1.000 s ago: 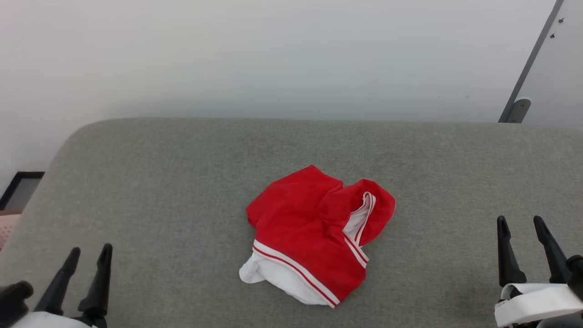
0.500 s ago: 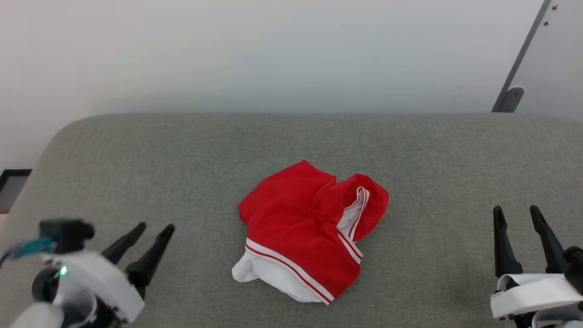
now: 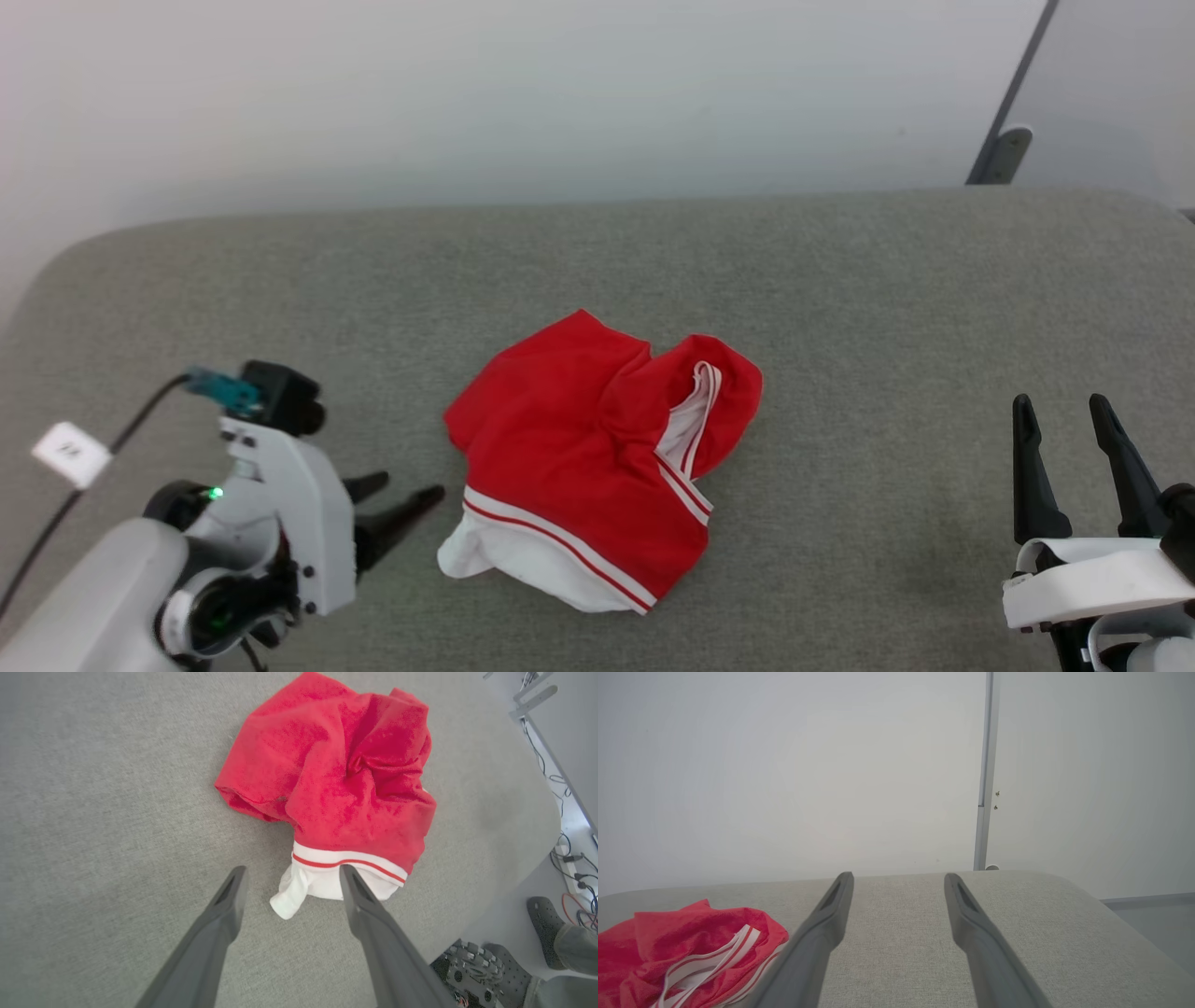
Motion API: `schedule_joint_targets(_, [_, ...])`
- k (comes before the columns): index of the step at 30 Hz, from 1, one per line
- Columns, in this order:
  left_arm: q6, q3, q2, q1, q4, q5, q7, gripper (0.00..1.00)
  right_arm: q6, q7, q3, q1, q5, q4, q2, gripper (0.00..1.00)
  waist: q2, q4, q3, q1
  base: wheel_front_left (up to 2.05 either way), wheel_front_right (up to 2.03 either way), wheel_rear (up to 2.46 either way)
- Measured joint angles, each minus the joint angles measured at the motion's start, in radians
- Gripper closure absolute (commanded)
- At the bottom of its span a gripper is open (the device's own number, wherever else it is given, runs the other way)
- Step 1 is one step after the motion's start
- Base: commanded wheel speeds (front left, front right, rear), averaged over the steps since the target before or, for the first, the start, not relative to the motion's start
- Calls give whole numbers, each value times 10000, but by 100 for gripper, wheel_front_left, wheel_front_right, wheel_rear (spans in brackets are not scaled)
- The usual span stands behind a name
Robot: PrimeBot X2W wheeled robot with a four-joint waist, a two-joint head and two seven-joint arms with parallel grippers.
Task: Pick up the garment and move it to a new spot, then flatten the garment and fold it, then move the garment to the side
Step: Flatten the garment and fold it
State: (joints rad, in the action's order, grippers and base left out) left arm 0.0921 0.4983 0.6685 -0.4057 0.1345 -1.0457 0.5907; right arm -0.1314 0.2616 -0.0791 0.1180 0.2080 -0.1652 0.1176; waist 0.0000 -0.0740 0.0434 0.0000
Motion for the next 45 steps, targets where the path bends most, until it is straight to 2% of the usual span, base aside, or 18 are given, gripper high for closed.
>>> schedule_joint_targets(6, [-219, 575, -75, -307, -174, -38, 1206, 0, 0, 15, -8, 49, -13, 25, -65, 0, 0, -204, 260, 0, 0, 0, 0])
schedule_joint_targets(13, [-201, 1145, -6, -466, -46, 105, 2013, 0, 0, 21, 75, 260, -13, 81, -132, 0, 0, -377, 620, 0, 0, 0, 0])
schedule_joint_targets(20, [63, 1248, -153, -849, 949, 493, 1402, 0, 0, 21, 161, 422, -56, 127, -228, 0, 0, -511, 1002, 0, 0, 0, 0])
schedule_joint_targets(29, [316, 1580, -677, -1282, 2529, 359, 941, 0, 0, 21, 211, 631, -90, 167, -303, 0, 0, -630, 1432, 0, 0, 0, 0])
schedule_joint_targets(30, [324, 1615, -702, -1344, 2615, 284, 938, 56, 0, 21, 205, 655, -92, 169, -311, 0, 0, -634, 1464, 0, 0, 0, 0])
schedule_joint_targets(31, [326, 1651, -719, -1406, 2663, 211, 917, 100, 0, 21, 201, 688, -105, 169, -313, 0, 0, -633, 1489, 0, 0, 0, 0])
schedule_joint_targets(38, [370, 1870, -495, -1604, 2654, -196, 1022, 100, 0, 21, 88, 738, -182, 201, -307, 0, 0, -510, 1518, 0, 0, 0, 0])
schedule_joint_targets(41, [359, 1801, -69, -1606, 2568, -251, 1104, 100, 0, 21, 23, 736, -182, 198, -268, 0, 0, -424, 1490, 0, 0, 0, 0])
schedule_joint_targets(45, [128, 1559, 761, -1479, 2353, -219, 1206, 100, 0, 21, -59, 719, -184, 238, -259, 0, 0, -296, 1439, 0, 0, 0, 0])
